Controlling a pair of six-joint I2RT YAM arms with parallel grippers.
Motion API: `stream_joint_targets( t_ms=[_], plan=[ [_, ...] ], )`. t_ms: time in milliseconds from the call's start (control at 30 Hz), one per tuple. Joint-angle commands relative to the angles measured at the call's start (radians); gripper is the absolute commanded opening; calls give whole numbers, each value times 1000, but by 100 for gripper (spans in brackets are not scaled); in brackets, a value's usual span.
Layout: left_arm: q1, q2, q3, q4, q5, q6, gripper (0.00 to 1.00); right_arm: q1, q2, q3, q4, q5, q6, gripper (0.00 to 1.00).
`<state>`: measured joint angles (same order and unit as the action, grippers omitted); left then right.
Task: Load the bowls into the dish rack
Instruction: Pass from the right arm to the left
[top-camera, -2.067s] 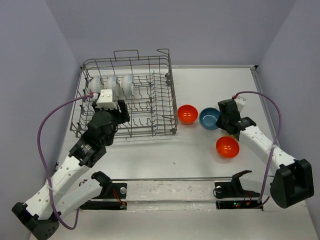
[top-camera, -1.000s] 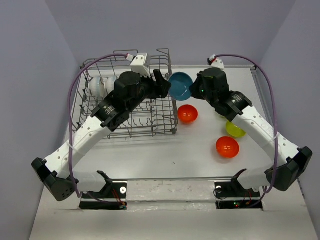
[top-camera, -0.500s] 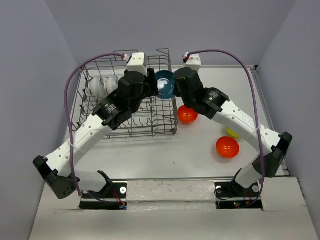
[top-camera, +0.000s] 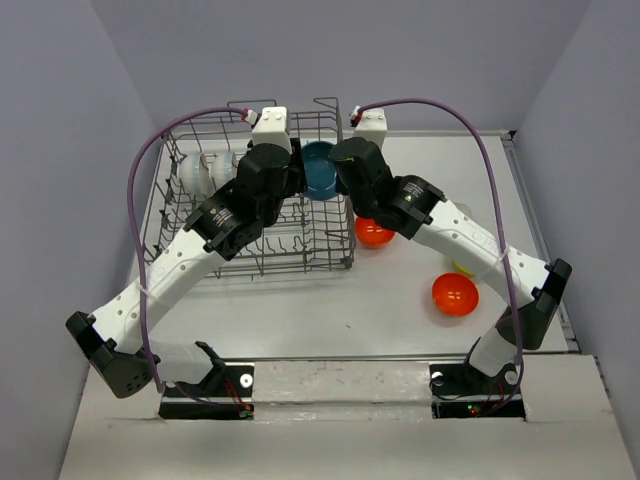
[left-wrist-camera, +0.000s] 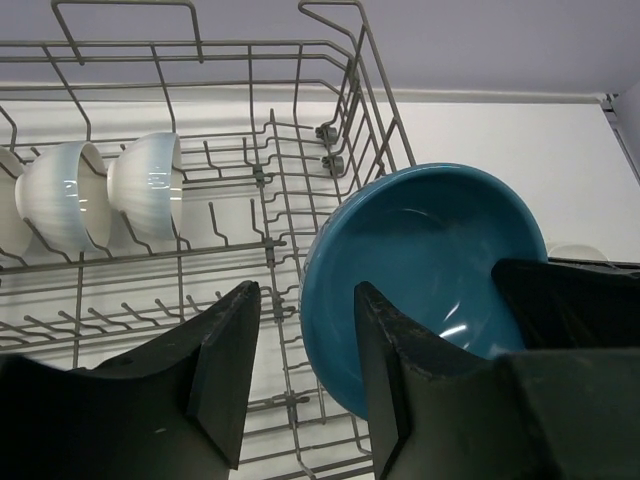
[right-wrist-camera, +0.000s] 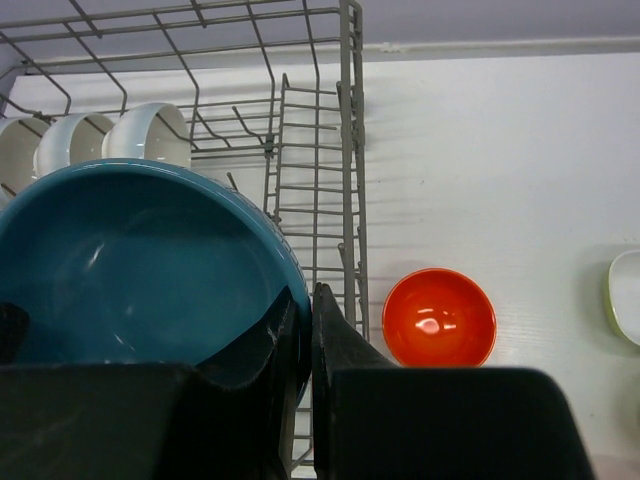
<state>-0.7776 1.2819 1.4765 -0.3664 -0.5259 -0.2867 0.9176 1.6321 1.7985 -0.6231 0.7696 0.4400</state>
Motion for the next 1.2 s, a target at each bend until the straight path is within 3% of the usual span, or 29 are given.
stream_joint_targets(
  t_ms=[0,933,1167],
  plan=[
    [-3,-29,10,27,-31,11,50,10,-8,53,34,53,-1,1],
    [-2,10,-13,15,-19,15,32,29,-8,56,45,50,-12,1],
    [-2,7,-21,20,-19,14,23,29,-11,52,46,54,-14,1]
  ],
)
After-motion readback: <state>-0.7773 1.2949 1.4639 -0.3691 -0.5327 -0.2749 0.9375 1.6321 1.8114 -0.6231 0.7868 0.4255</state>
